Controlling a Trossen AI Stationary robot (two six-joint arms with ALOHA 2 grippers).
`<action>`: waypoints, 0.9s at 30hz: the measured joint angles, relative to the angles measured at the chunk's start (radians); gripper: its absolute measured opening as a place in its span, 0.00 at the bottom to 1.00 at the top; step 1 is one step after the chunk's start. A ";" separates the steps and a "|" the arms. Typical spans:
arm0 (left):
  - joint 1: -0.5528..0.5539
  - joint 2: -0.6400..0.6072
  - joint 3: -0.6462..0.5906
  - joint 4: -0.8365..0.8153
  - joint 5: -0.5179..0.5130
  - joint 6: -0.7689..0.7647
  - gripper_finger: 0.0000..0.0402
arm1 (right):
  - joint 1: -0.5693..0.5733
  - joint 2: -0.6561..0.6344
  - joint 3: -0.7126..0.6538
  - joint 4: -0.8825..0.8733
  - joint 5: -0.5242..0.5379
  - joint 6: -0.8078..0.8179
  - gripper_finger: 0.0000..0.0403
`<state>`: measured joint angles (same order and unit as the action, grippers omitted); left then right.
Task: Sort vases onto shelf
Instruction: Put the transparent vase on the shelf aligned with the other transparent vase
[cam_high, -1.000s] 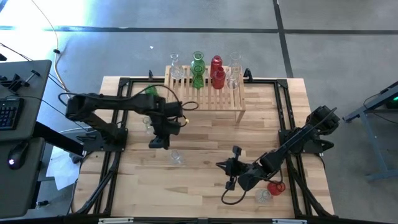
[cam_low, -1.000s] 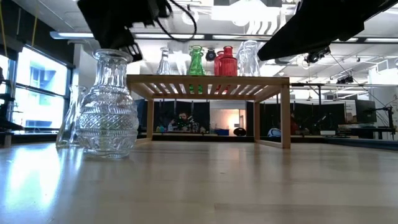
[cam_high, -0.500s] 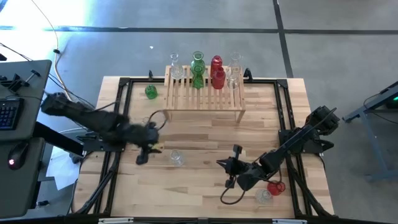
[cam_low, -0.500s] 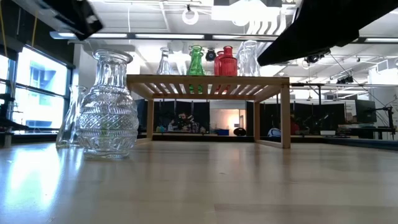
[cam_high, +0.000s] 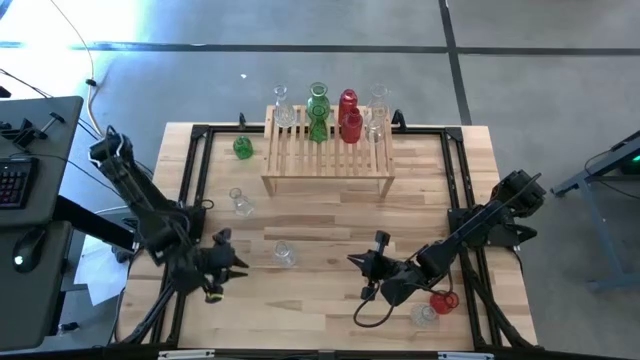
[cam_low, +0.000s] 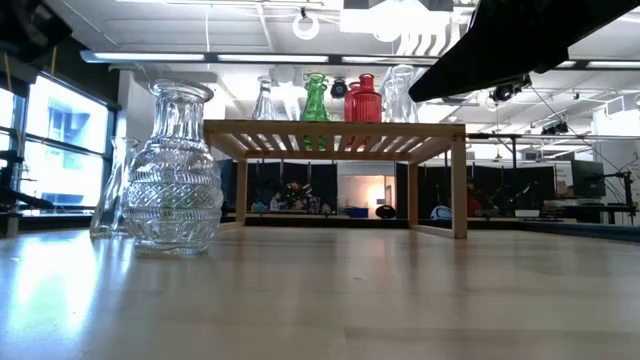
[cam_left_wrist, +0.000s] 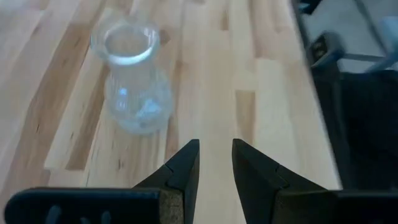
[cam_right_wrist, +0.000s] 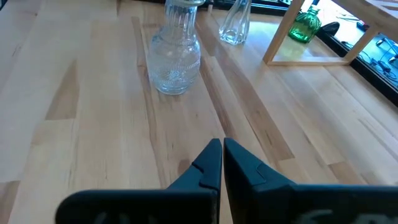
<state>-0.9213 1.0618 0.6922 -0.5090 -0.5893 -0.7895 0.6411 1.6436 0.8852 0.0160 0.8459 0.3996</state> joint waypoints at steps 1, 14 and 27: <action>-0.012 0.031 0.000 0.001 -0.022 -0.030 0.21 | 0.000 0.000 0.000 0.000 0.000 0.000 0.00; 0.047 0.264 0.000 0.093 -0.228 -0.178 0.39 | 0.000 0.000 0.000 0.008 0.006 -0.016 0.00; 0.132 0.301 -0.018 0.176 -0.276 -0.117 0.62 | 0.000 0.000 0.000 0.009 -0.012 -0.042 0.00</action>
<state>-0.7892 1.3629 0.6747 -0.3332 -0.8656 -0.9062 0.6411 1.6435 0.8852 0.0253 0.8341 0.3577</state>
